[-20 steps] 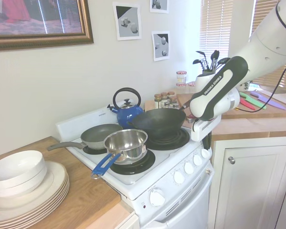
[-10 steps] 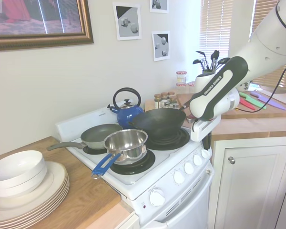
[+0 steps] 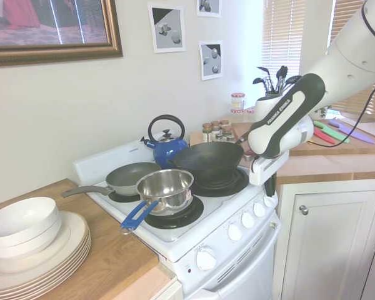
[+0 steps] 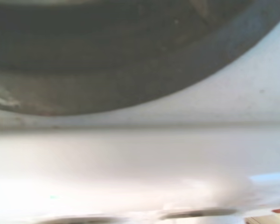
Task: Turn on the stove on the bottom right
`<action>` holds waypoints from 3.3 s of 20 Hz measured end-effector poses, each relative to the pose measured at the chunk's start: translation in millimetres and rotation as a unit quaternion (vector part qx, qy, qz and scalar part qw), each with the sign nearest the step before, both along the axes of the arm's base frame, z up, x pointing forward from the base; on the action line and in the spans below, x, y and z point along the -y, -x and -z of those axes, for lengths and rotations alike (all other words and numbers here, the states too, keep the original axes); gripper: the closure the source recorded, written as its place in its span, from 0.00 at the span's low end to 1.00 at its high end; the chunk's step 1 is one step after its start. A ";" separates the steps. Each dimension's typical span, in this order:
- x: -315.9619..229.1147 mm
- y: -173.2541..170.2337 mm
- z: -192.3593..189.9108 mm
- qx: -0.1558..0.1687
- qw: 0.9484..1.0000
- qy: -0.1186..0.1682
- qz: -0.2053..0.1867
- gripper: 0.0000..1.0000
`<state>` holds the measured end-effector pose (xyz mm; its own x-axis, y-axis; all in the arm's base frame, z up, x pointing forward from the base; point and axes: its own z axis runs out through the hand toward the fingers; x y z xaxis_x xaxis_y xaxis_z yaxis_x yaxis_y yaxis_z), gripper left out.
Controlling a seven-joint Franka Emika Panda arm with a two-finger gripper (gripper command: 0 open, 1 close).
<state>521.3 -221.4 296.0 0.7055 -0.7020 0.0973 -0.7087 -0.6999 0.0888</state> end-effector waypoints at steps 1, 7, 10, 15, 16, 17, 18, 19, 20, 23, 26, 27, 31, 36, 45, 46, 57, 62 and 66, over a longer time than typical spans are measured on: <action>-2.9 -0.1 0.9 -0.001 1.000 -0.001 -0.001 1.00; -13.5 -0.9 4.5 -0.004 1.000 -0.003 -0.002 1.00; -13.4 -0.9 4.5 -0.003 1.000 -0.004 0.000 1.00; -11.5 -0.1 4.4 -0.001 1.000 -0.008 0.006 1.00; -11.4 -0.1 4.4 -0.001 1.000 -0.008 0.006 1.00; -11.4 -0.1 4.4 -0.001 1.000 -0.009 0.007 1.00; -11.4 -0.1 4.4 -0.001 1.000 -0.009 0.007 1.00; -11.4 -0.1 4.5 -0.001 1.000 -0.009 0.007 1.00; -11.4 -0.1 4.5 -0.001 1.000 -0.009 0.008 1.00; -11.7 0.1 4.9 0.001 1.000 -0.013 0.012 1.00; -15.4 1.4 10.1 -0.002 1.000 -0.022 0.015 1.00; -17.5 1.1 13.6 -0.004 1.000 -0.025 0.015 1.00; -18.2 1.3 22.0 -0.008 0.999 -0.028 0.017 1.00; -12.0 3.9 22.2 -0.005 0.999 -0.040 0.025 1.00; -7.7 6.1 30.5 -0.011 0.998 -0.047 0.029 1.00; -7.0 6.3 30.9 -0.011 0.998 -0.047 0.030 1.00; 5.8 9.9 34.7 -0.015 0.998 -0.045 0.036 1.00; 6.3 9.7 34.4 -0.016 0.998 -0.045 0.036 1.00; 6.8 9.7 34.1 -0.016 0.998 -0.044 0.036 1.00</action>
